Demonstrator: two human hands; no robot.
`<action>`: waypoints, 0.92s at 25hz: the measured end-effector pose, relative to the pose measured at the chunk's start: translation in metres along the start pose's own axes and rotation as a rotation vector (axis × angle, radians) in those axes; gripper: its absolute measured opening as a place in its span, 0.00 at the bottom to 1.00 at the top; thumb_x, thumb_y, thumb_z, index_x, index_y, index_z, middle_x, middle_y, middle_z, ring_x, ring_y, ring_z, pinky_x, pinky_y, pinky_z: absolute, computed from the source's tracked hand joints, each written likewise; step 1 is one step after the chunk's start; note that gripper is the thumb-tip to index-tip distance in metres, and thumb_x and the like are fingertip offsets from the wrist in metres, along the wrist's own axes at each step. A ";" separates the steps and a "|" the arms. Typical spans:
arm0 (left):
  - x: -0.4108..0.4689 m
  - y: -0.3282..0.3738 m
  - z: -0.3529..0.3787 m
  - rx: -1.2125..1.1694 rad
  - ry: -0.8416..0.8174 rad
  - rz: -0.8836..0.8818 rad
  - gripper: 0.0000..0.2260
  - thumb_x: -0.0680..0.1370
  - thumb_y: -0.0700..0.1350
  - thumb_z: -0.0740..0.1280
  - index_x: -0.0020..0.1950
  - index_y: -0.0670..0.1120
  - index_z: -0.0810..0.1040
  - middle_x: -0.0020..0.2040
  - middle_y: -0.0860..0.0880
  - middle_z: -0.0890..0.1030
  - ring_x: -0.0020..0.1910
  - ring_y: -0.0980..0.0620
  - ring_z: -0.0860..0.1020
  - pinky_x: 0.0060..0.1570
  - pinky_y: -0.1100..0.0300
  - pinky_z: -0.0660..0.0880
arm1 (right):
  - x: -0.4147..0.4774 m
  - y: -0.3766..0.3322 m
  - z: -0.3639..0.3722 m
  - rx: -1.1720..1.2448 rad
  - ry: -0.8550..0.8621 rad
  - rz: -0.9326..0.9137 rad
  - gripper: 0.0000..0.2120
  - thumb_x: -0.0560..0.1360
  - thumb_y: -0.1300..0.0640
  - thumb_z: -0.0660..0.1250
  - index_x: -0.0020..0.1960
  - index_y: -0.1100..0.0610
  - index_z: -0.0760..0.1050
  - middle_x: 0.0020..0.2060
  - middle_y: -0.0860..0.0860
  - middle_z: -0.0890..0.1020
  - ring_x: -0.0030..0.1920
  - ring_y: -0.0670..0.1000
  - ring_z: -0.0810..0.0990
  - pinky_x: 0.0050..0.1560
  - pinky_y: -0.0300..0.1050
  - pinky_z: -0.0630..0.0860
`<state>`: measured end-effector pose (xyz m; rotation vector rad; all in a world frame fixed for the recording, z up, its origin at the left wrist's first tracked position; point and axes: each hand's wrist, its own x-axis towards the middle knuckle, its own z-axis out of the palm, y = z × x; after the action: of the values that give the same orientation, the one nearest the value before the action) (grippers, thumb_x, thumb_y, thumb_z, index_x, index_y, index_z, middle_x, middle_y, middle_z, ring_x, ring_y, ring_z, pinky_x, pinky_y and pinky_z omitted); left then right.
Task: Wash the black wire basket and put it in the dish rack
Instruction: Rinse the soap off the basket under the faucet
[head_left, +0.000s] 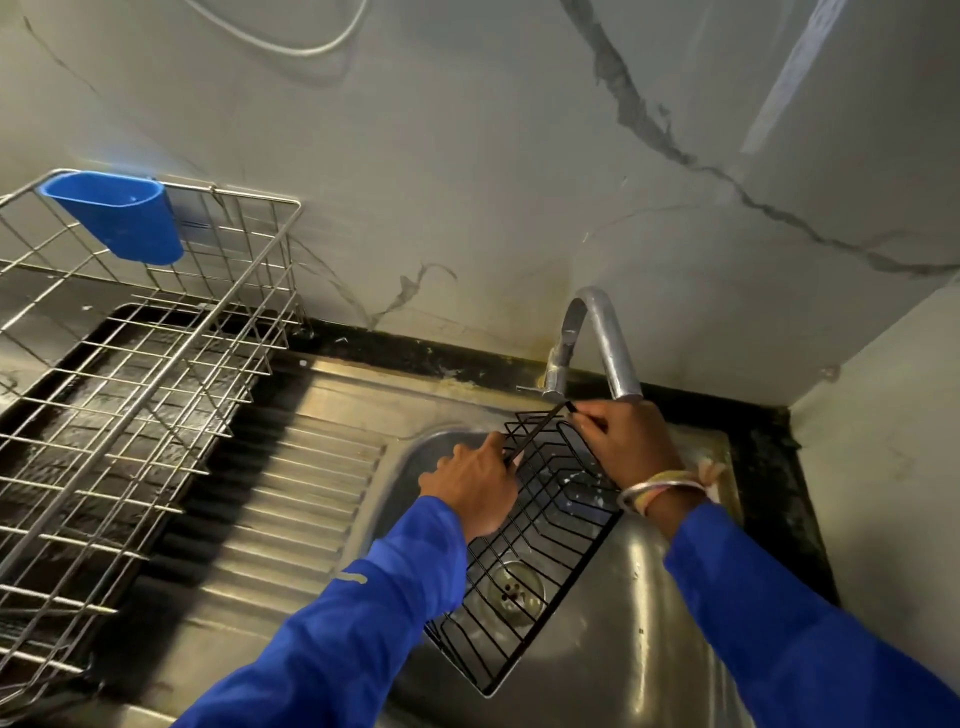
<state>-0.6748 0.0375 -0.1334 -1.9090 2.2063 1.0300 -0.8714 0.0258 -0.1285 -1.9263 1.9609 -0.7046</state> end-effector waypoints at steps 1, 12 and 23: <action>0.001 0.001 0.001 -0.017 0.020 0.025 0.32 0.72 0.67 0.40 0.67 0.54 0.67 0.57 0.44 0.79 0.53 0.39 0.81 0.55 0.37 0.78 | 0.005 -0.005 -0.002 0.029 0.047 -0.005 0.10 0.77 0.55 0.68 0.55 0.57 0.83 0.42 0.54 0.85 0.41 0.52 0.83 0.45 0.39 0.77; 0.007 -0.011 -0.014 -0.169 0.120 0.058 0.12 0.87 0.51 0.52 0.64 0.47 0.70 0.44 0.48 0.78 0.39 0.51 0.79 0.40 0.58 0.77 | 0.001 0.010 0.005 -0.076 -0.031 0.019 0.11 0.76 0.50 0.68 0.50 0.57 0.83 0.40 0.54 0.84 0.42 0.52 0.82 0.46 0.43 0.77; 0.004 -0.026 -0.012 -0.168 0.185 0.044 0.09 0.86 0.53 0.54 0.61 0.52 0.71 0.49 0.45 0.79 0.46 0.45 0.81 0.52 0.43 0.80 | -0.025 0.035 0.034 0.053 -0.090 0.327 0.08 0.77 0.55 0.67 0.46 0.58 0.83 0.35 0.54 0.83 0.40 0.54 0.83 0.39 0.39 0.72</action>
<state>-0.6485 0.0273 -0.1375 -2.1143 2.3362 1.1216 -0.8814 0.0450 -0.1784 -1.5261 2.1077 -0.5626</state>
